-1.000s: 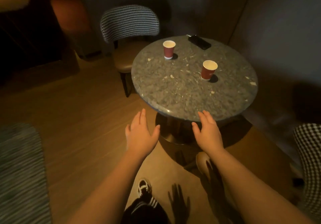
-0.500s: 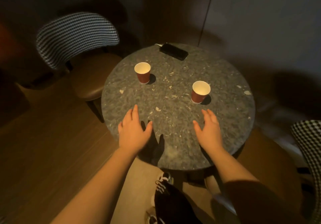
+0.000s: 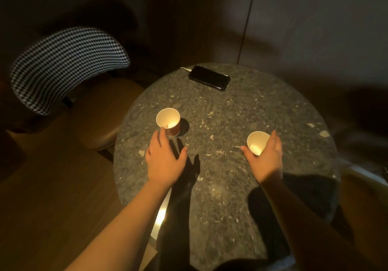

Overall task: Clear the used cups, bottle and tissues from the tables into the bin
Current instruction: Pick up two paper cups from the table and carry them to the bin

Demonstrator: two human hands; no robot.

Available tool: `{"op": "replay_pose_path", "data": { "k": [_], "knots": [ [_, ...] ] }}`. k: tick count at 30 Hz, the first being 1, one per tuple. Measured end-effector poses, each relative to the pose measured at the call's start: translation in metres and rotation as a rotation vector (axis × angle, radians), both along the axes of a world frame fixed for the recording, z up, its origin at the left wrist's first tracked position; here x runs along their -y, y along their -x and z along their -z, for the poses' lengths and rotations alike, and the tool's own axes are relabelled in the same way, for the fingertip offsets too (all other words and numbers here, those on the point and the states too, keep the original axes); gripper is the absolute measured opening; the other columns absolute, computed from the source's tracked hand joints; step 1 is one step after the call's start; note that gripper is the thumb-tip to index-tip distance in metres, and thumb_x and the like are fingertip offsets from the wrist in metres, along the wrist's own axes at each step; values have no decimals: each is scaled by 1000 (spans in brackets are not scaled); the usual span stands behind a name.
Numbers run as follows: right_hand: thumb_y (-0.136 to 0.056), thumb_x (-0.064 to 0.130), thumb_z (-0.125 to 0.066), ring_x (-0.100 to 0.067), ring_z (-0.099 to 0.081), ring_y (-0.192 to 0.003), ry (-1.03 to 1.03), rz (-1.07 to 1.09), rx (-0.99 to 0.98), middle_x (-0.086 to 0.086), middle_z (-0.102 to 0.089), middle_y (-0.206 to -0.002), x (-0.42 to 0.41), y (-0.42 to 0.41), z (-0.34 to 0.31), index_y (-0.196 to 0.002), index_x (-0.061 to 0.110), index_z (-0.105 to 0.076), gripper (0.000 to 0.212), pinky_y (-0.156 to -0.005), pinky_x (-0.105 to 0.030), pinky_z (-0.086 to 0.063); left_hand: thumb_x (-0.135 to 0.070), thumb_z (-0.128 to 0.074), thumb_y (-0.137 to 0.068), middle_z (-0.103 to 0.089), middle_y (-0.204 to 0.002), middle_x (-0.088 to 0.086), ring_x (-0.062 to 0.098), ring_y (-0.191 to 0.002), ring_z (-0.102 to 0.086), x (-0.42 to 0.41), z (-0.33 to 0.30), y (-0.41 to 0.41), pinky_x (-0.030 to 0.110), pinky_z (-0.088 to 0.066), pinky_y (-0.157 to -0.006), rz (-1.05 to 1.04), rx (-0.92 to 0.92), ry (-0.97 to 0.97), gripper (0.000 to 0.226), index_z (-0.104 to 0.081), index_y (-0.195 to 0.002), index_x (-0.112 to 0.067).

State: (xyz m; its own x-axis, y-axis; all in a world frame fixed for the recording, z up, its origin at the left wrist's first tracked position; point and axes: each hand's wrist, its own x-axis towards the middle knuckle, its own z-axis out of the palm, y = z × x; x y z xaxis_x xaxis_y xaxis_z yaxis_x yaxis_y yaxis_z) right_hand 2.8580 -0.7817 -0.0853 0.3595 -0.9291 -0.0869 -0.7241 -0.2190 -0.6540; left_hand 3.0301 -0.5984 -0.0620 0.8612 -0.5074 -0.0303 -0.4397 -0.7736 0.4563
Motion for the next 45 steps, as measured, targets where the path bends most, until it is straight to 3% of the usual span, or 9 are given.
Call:
{"op": "replay_pose_path", "data": {
  "k": [6,13,19,25,34,38,41,45],
  "knots": [
    [-75,28,-77,-39,-56,-107,100,40,-7,-27,-47,-125,-8,-20,-4,-137,-7,-33,84,-88,-45,-52,-58,-62,-79,-20,-154,13,29,-142,-16,18,0,-43,51,-21,-112,-8,-9,57,98,-12,-149,-11],
    [-76,37,-73,-35,-49,-117,90,107,-20,-19,-40,-135,-32,-38,-9,-141,6,-27,85,-88,-47,-49,-54,-75,-69,-25,-152,9,28,-139,-25,36,12,-91,54,-23,-109,63,-164,88,113,-8,-149,-12],
    [-73,43,-75,-31,-54,-110,103,247,10,-12,-46,-131,-59,-49,-18,-139,13,-31,85,-83,-43,-51,-46,-79,-69,-49,-131,7,28,-120,-49,40,13,-115,52,-35,-100,151,-190,111,81,-39,-131,-13],
    [-70,47,-76,-27,-52,-113,103,406,26,-7,-45,-133,-87,-39,-24,-139,18,-32,87,-85,-32,-42,-48,-82,-61,-57,-118,2,24,-108,-55,47,2,-108,51,-44,-92,433,-215,153,76,-47,-121,-18],
    [-69,53,-74,-23,-51,-116,144,706,24,-2,-48,-132,-159,39,-31,-139,22,-34,86,-87,-28,-39,-46,-83,-62,-56,-123,1,24,-115,-52,63,-18,-14,48,-42,-95,875,-250,180,75,-48,-123,-20],
    [-69,50,-75,-24,-53,-110,146,890,-3,-3,-50,-127,-207,90,-32,-137,18,-39,83,-81,-27,-40,-50,-81,-60,-59,-115,1,26,-109,-54,61,-20,55,45,-45,-88,1108,-248,162,69,-50,-115,-20],
    [-69,49,-75,-23,-53,-111,133,1055,-6,-3,-51,-127,-252,126,-32,-136,15,-40,83,-84,-32,-44,-48,-82,-61,-57,-117,6,29,-110,-53,49,-18,112,45,-44,-88,1282,-236,173,75,-48,-120,-15],
    [-70,51,-73,-17,-53,-107,122,1256,-30,1,-50,-125,-314,172,-33,-137,19,-38,82,-81,-26,-42,-35,-85,-64,-53,-125,16,33,-117,-49,19,-14,189,49,-40,-94,1483,-336,199,84,-44,-130,-4]
  ]
}}
